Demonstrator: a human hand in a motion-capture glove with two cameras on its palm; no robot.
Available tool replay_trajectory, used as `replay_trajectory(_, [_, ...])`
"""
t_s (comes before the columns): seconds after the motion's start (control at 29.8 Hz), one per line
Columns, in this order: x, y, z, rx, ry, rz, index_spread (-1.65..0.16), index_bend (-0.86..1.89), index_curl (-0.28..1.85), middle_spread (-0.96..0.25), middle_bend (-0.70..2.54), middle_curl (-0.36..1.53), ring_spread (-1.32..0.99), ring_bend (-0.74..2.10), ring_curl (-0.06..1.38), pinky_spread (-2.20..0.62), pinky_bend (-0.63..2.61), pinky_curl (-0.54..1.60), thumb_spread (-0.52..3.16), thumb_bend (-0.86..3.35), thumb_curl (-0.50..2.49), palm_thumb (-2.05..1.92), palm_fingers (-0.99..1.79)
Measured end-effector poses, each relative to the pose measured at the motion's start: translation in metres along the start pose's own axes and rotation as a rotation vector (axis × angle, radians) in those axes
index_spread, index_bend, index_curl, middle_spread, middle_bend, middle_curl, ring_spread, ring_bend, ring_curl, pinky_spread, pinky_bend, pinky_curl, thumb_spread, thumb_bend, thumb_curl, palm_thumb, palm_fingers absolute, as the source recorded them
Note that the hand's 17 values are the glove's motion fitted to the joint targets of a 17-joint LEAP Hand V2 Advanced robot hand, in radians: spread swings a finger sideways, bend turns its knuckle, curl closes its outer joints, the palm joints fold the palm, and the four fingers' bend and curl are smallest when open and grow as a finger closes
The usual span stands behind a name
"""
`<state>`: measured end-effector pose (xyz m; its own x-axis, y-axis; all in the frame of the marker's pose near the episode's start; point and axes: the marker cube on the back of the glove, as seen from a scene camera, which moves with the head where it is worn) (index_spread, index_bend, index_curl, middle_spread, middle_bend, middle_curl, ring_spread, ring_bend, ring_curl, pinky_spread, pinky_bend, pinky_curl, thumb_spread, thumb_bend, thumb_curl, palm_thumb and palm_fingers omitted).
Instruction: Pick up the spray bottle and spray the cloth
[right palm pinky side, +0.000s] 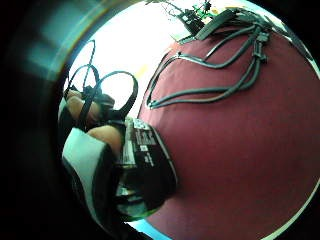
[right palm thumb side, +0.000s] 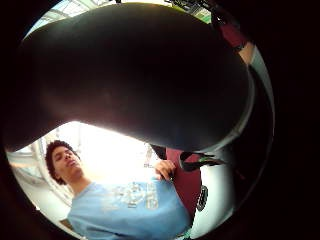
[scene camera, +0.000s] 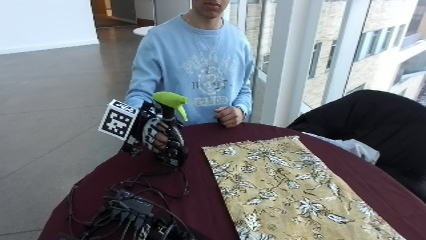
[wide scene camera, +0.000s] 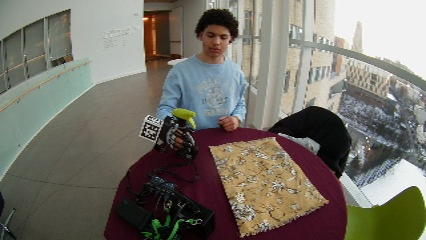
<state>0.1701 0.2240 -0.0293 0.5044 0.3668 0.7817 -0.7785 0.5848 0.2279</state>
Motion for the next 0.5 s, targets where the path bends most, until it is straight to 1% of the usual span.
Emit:
replay_trajectory(0.13, [-0.016, -0.019, -0.001, -0.058, 0.076, -0.002, -0.27, 0.14, 0.3, -0.09, 0.21, 0.4, -0.08, 0.48, 0.38, 0.05, 0.31, 0.38, 0.91, -0.02, 0.45, 0.93, 1.16])
replay_trajectory(0.3, [-0.038, -0.054, -0.007, -0.12, 0.17, -0.033, -0.27, 0.13, 0.31, -0.09, 0.21, 0.41, -0.08, 0.49, 0.38, 0.04, 0.31, 0.38, 0.89, -0.02, 0.46, 0.93, 1.15])
replay_trajectory(0.5, [-0.065, -0.1, -0.007, -0.218, 0.322, -0.023, -0.26, 0.13, 0.31, -0.09, 0.22, 0.42, -0.08, 0.49, 0.38, 0.03, 0.33, 0.38, 0.88, -0.02, 0.48, 0.93, 1.15])
